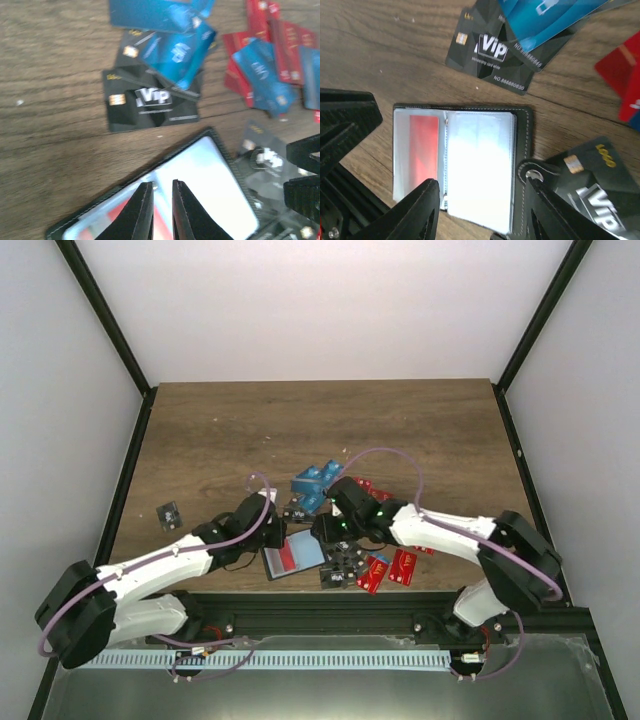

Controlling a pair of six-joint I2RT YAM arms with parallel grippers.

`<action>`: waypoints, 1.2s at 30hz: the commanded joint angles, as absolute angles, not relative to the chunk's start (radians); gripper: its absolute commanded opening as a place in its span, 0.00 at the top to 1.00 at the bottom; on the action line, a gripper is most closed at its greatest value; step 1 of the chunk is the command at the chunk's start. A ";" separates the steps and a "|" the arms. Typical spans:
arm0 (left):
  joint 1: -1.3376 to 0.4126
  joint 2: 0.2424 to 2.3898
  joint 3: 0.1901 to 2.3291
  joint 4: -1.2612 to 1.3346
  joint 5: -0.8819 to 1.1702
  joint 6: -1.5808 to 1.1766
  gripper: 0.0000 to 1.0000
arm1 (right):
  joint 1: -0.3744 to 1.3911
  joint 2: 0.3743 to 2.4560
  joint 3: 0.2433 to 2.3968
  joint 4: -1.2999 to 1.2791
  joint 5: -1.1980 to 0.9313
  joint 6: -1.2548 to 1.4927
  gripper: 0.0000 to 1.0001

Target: Put the credit cards into the card holder

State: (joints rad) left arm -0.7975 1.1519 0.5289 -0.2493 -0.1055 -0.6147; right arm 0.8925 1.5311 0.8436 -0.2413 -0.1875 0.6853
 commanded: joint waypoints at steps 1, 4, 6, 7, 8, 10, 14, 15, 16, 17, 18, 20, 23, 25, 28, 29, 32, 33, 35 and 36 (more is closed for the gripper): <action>-0.807 1.114 0.572 -0.219 0.016 -0.561 0.85 | 0.886 1.394 0.849 -0.392 -0.064 0.712 0.50; -0.821 1.131 0.587 -0.169 0.103 -0.544 0.84 | 0.857 1.322 0.793 -0.473 -0.004 0.780 0.49; -0.836 1.159 0.600 -0.133 0.141 -0.537 0.83 | 0.838 1.279 0.751 -0.520 0.027 0.824 0.43; -0.844 1.176 0.605 -0.115 0.153 -0.535 0.83 | 0.833 1.260 0.732 -0.540 0.042 0.843 0.38; -0.854 1.191 0.612 -0.100 0.163 -0.533 0.82 | 0.830 1.242 0.711 -0.561 0.053 0.864 0.32; -0.874 1.225 0.620 -0.072 0.177 -0.532 0.82 | 0.829 1.222 0.693 -0.594 0.060 0.899 0.22; -0.917 1.281 0.646 -0.022 0.219 -0.519 0.79 | 0.828 1.203 0.674 -0.668 0.050 0.975 0.14; -0.929 1.298 0.656 -0.015 0.230 -0.511 0.79 | 0.829 1.195 0.666 -0.678 0.037 0.990 0.14; -0.940 1.318 0.666 -0.009 0.241 -0.502 0.79 | 0.828 1.181 0.657 -0.686 0.024 1.010 0.14; -0.947 1.340 0.675 -0.002 0.253 -0.494 0.79 | 0.830 1.171 0.649 -0.698 0.015 1.031 0.14; -0.952 1.361 0.681 0.008 0.267 -0.489 0.79 | 0.830 1.155 0.642 -0.706 0.002 1.047 0.13; -0.954 1.403 0.695 0.025 0.278 -0.489 0.79 | 0.830 1.124 0.627 -0.720 -0.012 1.088 0.13; -0.954 1.465 0.737 0.016 0.244 -0.495 0.78 | 0.830 1.093 0.611 -0.702 0.010 1.118 0.11; -0.953 1.488 0.763 0.010 0.231 -0.495 0.78 | 0.827 1.121 0.656 -0.705 0.063 1.087 0.07; -0.953 1.487 0.764 0.002 0.223 -0.491 0.78 | 0.781 1.239 0.760 -0.756 0.142 1.023 0.02; -0.952 1.480 0.759 -0.003 0.218 -0.489 0.77 | 0.753 1.283 0.791 -0.765 0.153 0.993 0.02; -0.949 1.460 0.746 -0.023 0.206 -0.478 0.76 | 0.685 1.384 0.859 -0.749 0.160 0.906 0.02; -0.949 1.452 0.742 -0.029 0.202 -0.476 0.75 | 0.668 1.414 0.880 -0.741 0.156 0.879 0.03; -0.947 1.433 0.725 -0.030 0.198 -0.475 0.75 | 0.640 1.468 0.934 -0.748 0.167 0.842 0.05; -0.947 1.425 0.716 -0.027 0.199 -0.475 0.75 | 0.630 1.495 0.955 -0.761 0.179 0.828 0.05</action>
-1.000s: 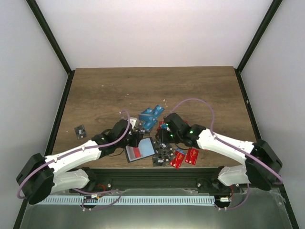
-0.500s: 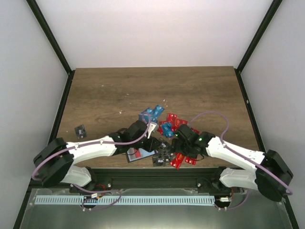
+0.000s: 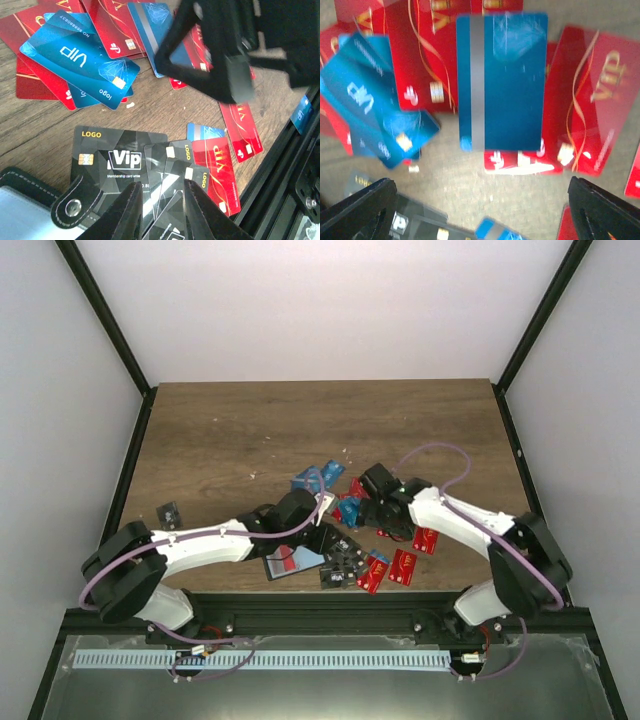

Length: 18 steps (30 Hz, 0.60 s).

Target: Put the credit cards into the card holder

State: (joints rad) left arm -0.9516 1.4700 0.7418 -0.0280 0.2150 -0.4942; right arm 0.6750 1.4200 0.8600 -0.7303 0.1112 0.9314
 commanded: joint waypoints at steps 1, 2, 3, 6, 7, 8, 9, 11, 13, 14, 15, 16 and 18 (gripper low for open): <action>-0.947 1.414 0.706 -0.024 0.199 -0.477 0.75 | 0.619 1.519 0.975 -0.773 0.189 0.817 0.06; -0.947 1.406 0.697 -0.020 0.201 -0.478 0.75 | 0.610 1.540 0.987 -0.784 0.197 0.807 0.06; -0.945 1.399 0.689 -0.017 0.200 -0.479 0.75 | 0.602 1.558 0.995 -0.790 0.199 0.795 0.07; -0.944 1.385 0.669 -0.007 0.201 -0.480 0.75 | 0.580 1.603 0.997 -0.772 0.160 0.751 0.10; -0.943 1.384 0.665 -0.005 0.202 -0.480 0.75 | 0.578 1.614 0.997 -0.765 0.152 0.741 0.10; -0.943 1.382 0.662 -0.002 0.206 -0.480 0.75 | 0.575 1.626 0.999 -0.765 0.149 0.734 0.11; -0.943 1.381 0.657 0.000 0.208 -0.479 0.75 | 0.573 1.639 1.002 -0.765 0.149 0.728 0.12; -0.942 1.379 0.650 0.005 0.211 -0.479 0.75 | 0.569 1.665 1.007 -0.759 0.137 0.709 0.12; -0.942 1.378 0.644 0.011 0.214 -0.479 0.75 | 0.564 1.691 1.009 -0.742 0.119 0.690 0.13; -0.942 1.377 0.639 0.014 0.215 -0.479 0.75 | 0.561 1.703 1.011 -0.736 0.112 0.678 0.13; -0.942 1.376 0.636 0.016 0.216 -0.481 0.75 | 0.558 1.716 1.012 -0.731 0.106 0.671 0.14; -0.942 1.376 0.632 0.019 0.217 -0.483 0.75 | 0.552 1.729 1.012 -0.726 0.101 0.663 0.15; -0.942 1.371 0.624 0.020 0.218 -0.485 0.75 | 0.543 1.748 1.006 -0.726 0.105 0.661 0.18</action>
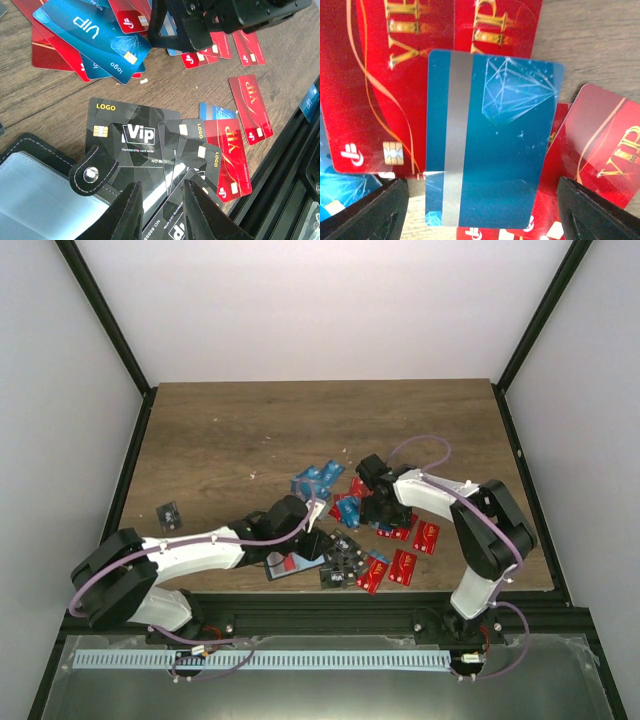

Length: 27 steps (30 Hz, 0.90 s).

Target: Put the credit cards into the card holder

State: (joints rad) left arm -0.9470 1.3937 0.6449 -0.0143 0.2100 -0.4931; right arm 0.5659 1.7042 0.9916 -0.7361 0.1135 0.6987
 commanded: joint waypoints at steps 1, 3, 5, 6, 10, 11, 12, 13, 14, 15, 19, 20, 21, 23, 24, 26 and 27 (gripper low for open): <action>-0.942 1.367 0.620 0.020 0.216 -0.485 0.75 | 0.538 1.753 1.001 -0.725 0.106 0.659 0.20; -0.943 1.357 0.612 0.021 0.210 -0.488 0.75 | 0.533 1.762 0.991 -0.723 0.104 0.658 0.27; -0.943 1.347 0.605 0.021 0.206 -0.491 0.75 | 0.529 1.764 0.980 -0.715 0.093 0.658 0.33; -0.942 1.342 0.601 0.021 0.203 -0.492 0.75 | 0.528 1.763 0.974 -0.710 0.085 0.659 0.36; -0.942 1.329 0.591 0.020 0.198 -0.498 0.75 | 0.527 1.758 0.947 -0.685 0.049 0.659 0.44; -0.943 1.327 0.588 0.021 0.196 -0.499 0.75 | 0.528 1.757 0.941 -0.680 0.042 0.657 0.45; -0.942 1.326 0.588 0.021 0.196 -0.500 0.75 | 0.528 1.754 0.935 -0.674 0.037 0.655 0.45; -0.942 1.325 0.586 0.021 0.196 -0.501 0.75 | 0.527 1.751 0.930 -0.668 0.032 0.655 0.45; -0.943 1.325 0.584 0.021 0.196 -0.503 0.75 | 0.528 1.747 0.924 -0.663 0.021 0.652 0.46; -0.943 1.325 0.583 0.021 0.196 -0.502 0.75 | 0.528 1.740 0.920 -0.659 0.011 0.649 0.46; -0.942 1.321 0.578 0.026 0.203 -0.511 0.75 | 0.528 1.688 0.898 -0.642 -0.055 0.637 0.49; -0.943 1.320 0.577 0.031 0.207 -0.514 0.75 | 0.528 1.668 0.887 -0.635 -0.077 0.635 0.50; -0.943 1.321 0.578 0.035 0.214 -0.516 0.75 | 0.528 1.648 0.873 -0.630 -0.101 0.636 0.50; -0.943 1.323 0.577 0.044 0.219 -0.521 0.75 | 0.532 1.613 0.835 -0.624 -0.143 0.642 0.54; -0.943 1.326 0.577 0.048 0.219 -0.522 0.75 | 0.539 1.597 0.820 -0.626 -0.161 0.645 0.55; -0.943 1.335 0.579 0.055 0.221 -0.525 0.75 | 0.571 1.556 0.804 -0.644 -0.177 0.652 0.57; -0.942 1.339 0.581 0.060 0.228 -0.525 0.75 | 0.589 1.536 0.800 -0.657 -0.179 0.658 0.57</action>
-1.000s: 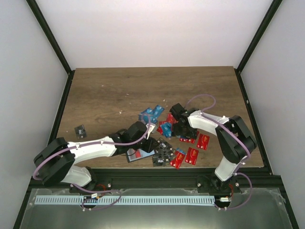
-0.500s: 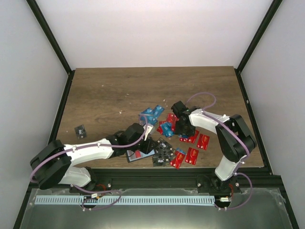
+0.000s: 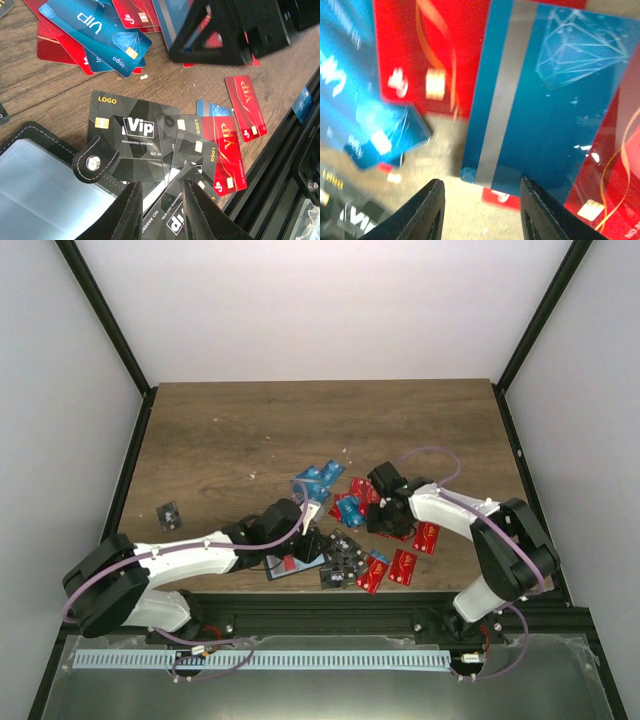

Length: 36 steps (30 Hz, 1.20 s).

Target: Put the credit cards into the card holder

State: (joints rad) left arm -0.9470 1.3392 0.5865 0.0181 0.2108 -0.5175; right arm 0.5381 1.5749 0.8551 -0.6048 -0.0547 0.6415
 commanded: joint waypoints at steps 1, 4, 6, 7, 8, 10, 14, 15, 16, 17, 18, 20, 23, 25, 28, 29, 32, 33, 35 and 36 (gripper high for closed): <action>-0.943 1.345 0.584 0.063 0.238 -0.526 0.75 | 0.603 1.514 0.798 -0.672 -0.176 0.664 0.56; -0.942 1.348 0.588 0.066 0.276 -0.511 0.74 | 0.631 1.438 0.797 -0.723 -0.170 0.686 0.52; -0.942 1.352 0.581 0.069 0.302 -0.488 0.74 | 0.642 1.381 0.783 -0.748 -0.180 0.705 0.48; -0.944 1.357 0.579 0.069 0.313 -0.478 0.73 | 0.650 1.351 0.772 -0.753 -0.194 0.717 0.46; -0.944 1.364 0.576 0.071 0.322 -0.466 0.73 | 0.658 1.322 0.757 -0.757 -0.207 0.735 0.45; -0.946 1.386 0.574 0.085 0.346 -0.453 0.72 | 0.685 1.260 0.718 -0.757 -0.235 0.791 0.41; -0.948 1.433 0.576 0.138 0.391 -0.460 0.73 | 0.745 1.135 0.603 -0.699 -0.302 0.909 0.36; -0.948 1.446 0.579 0.144 0.400 -0.462 0.72 | 0.761 1.104 0.575 -0.681 -0.318 0.941 0.35; -0.948 1.456 0.586 0.150 0.407 -0.460 0.72 | 0.776 1.063 0.535 -0.659 -0.331 0.968 0.35; -0.949 1.467 0.591 0.155 0.415 -0.456 0.72 | 0.791 1.041 0.515 -0.641 -0.341 0.998 0.35; -0.950 1.479 0.598 0.158 0.422 -0.449 0.73 | 0.803 1.004 0.480 -0.618 -0.354 1.024 0.34; -0.950 1.511 0.616 0.157 0.438 -0.437 0.72 | 0.826 0.960 0.433 -0.571 -0.374 1.074 0.34; -0.953 1.558 0.647 0.152 0.449 -0.423 0.73 | 0.859 0.924 0.382 -0.514 -0.381 1.132 0.34; -0.958 1.585 0.666 0.148 0.457 -0.420 0.73 | 0.875 0.918 0.361 -0.501 -0.365 1.160 0.34; -0.964 1.617 0.694 0.143 0.457 -0.423 0.73 | 0.885 0.917 0.328 -0.469 -0.362 1.190 0.35; -0.968 1.627 0.703 0.137 0.456 -0.423 0.73 | 0.886 0.916 0.316 -0.455 -0.362 1.198 0.35; -0.974 1.663 0.732 0.125 0.448 -0.423 0.73 | 0.887 0.919 0.291 -0.421 -0.342 1.225 0.36; -0.977 1.676 0.740 0.123 0.448 -0.423 0.73 | 0.887 0.921 0.284 -0.407 -0.340 1.230 0.36; -0.983 1.701 0.755 0.116 0.445 -0.421 0.73 | 0.886 0.927 0.269 -0.389 -0.334 1.242 0.37; -0.986 1.718 0.764 0.109 0.445 -0.417 0.72 | 0.886 0.928 0.261 -0.376 -0.331 1.250 0.37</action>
